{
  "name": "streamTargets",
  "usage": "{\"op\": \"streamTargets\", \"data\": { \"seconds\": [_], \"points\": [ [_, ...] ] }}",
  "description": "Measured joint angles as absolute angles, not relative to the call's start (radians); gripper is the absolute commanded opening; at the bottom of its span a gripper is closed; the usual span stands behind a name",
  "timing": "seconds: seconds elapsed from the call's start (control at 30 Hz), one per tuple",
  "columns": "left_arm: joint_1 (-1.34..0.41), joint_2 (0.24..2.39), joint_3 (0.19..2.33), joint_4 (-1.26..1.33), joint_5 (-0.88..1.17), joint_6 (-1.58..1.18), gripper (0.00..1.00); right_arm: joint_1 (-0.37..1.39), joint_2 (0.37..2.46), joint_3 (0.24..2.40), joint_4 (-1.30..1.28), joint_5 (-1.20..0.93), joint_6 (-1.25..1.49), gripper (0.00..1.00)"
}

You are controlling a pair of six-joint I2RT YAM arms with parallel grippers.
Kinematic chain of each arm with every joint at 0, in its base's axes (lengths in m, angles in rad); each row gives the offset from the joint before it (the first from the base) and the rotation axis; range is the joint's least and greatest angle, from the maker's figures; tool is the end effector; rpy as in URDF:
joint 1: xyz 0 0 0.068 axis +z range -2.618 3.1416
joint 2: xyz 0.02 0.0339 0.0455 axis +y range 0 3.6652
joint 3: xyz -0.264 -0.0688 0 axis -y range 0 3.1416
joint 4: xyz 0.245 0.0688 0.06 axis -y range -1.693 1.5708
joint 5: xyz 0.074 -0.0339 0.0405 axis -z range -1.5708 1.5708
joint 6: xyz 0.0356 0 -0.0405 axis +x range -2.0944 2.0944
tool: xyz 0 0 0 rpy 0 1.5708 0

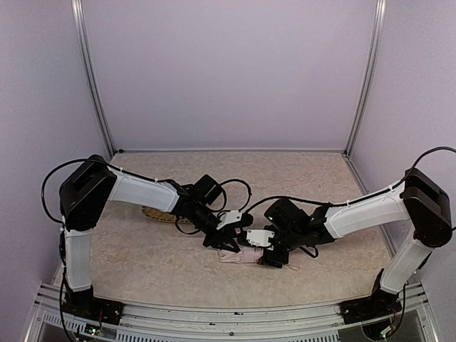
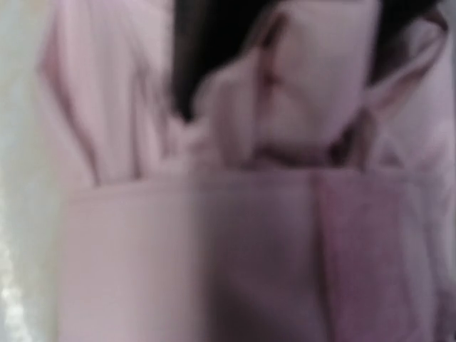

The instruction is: Put away the umbrella

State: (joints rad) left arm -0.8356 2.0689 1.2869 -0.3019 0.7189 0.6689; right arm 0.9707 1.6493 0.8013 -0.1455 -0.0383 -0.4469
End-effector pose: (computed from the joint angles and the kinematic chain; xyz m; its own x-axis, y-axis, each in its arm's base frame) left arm 0.2572 -0.3194 0.1263 0.0092 0.6855 -0.7280 0.9676 -0.1898 -0.1665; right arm 0.1726 0.2546 0.1408 -0.0652 -0.8600 -0.5060 -0.9588 0.1945 -0.2069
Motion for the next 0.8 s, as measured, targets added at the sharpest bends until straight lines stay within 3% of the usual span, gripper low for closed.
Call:
{"op": "streamTargets", "data": {
  "seconds": [0.1,0.23,0.47,0.57,0.67,0.8],
  "points": [
    [-0.836,2.056,1.258,-0.273,0.706,0.641,0.36,0.97,1.668,0.819,-0.151,-0.035,-0.443,0.36],
    [-0.844,1.964,1.1,-0.08,0.643,0.561,0.46,0.973,1.671,0.824,-0.146,-0.04,-0.455,0.25],
    [-0.841,1.668,0.689,0.334,0.531,0.493,0.51,0.968,1.673,0.831,-0.149,-0.083,-0.467,0.2],
    [-0.872,1.576,0.61,0.444,0.453,0.516,0.5,0.956,1.678,0.847,-0.177,-0.139,-0.459,0.2],
    [-0.941,1.5,0.542,0.54,0.364,0.565,0.59,0.933,1.7,0.885,-0.221,-0.21,-0.446,0.21],
    [-0.991,1.489,0.516,0.568,0.321,0.633,0.62,0.9,1.732,0.931,-0.281,-0.3,-0.434,0.21]
  ]
}}
